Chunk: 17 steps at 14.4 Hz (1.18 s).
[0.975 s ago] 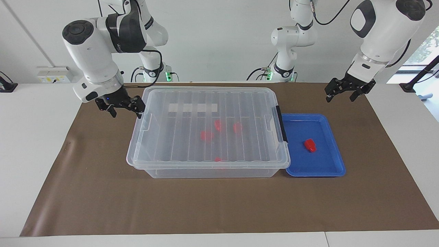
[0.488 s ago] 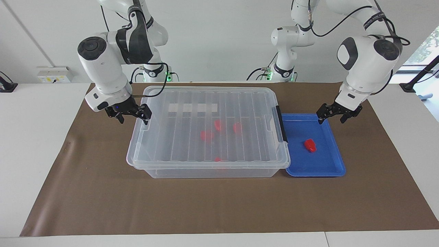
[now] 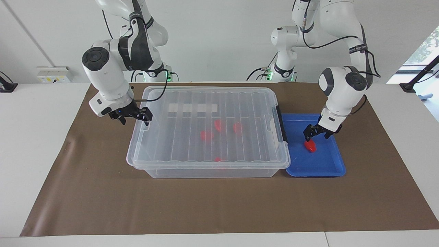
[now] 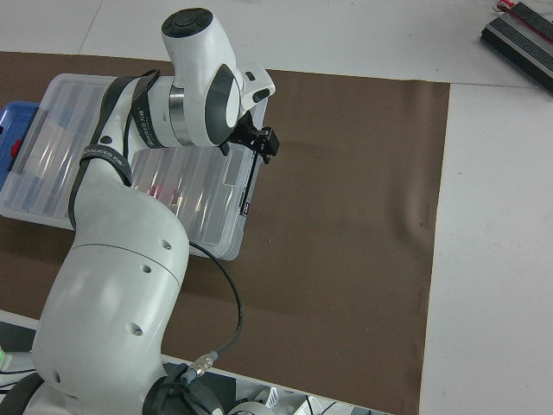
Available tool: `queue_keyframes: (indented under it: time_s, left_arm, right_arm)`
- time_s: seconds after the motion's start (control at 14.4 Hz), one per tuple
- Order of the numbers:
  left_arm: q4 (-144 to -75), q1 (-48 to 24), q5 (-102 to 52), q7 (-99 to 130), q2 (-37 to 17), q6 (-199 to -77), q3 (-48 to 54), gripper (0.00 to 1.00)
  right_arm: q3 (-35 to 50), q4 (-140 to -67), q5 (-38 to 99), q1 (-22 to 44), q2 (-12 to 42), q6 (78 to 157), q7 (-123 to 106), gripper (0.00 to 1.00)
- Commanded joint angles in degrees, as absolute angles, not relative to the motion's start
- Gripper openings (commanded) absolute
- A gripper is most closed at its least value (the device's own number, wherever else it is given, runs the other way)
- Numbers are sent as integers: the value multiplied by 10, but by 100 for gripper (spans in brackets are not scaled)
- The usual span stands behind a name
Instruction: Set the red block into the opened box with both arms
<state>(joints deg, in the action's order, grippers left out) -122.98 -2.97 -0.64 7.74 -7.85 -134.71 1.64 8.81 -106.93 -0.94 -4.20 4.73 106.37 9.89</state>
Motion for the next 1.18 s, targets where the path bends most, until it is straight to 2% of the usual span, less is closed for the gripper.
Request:
queue_keyframes:
  time_s: [0.0,0.14,0.7,0.77,0.84,0.91,1.11]
  left_arm:
    - [-1250,-38,3,114,-101,-1397,13,100]
    - [-1254,-42,3,121,-115,-1410,13,100]
    - [-1256,-55,3,149,-105,-1382,12,100]
    - [-1256,-54,3,149,-103,-1379,11,64]
    - [-1257,-54,3,153,-102,-1378,11,23]
    - [-1256,-49,3,163,-102,-1380,12,0]
    - [-1247,-44,3,161,-101,-1378,11,0]
  right_arm:
    - [73,-1098,-8,-50,31,1079,58,100]
    - [69,-1110,-8,-50,26,1092,53,100]
    - [17,-1114,-8,-50,25,1105,-29,100]
    - [12,-1112,-8,-50,25,1105,-35,100]
    - [8,-1112,-8,-50,25,1106,-45,100]
    - [1,-1110,-8,-50,26,1106,-56,100]
    - [-16,-1109,-9,-50,26,1106,-86,100]
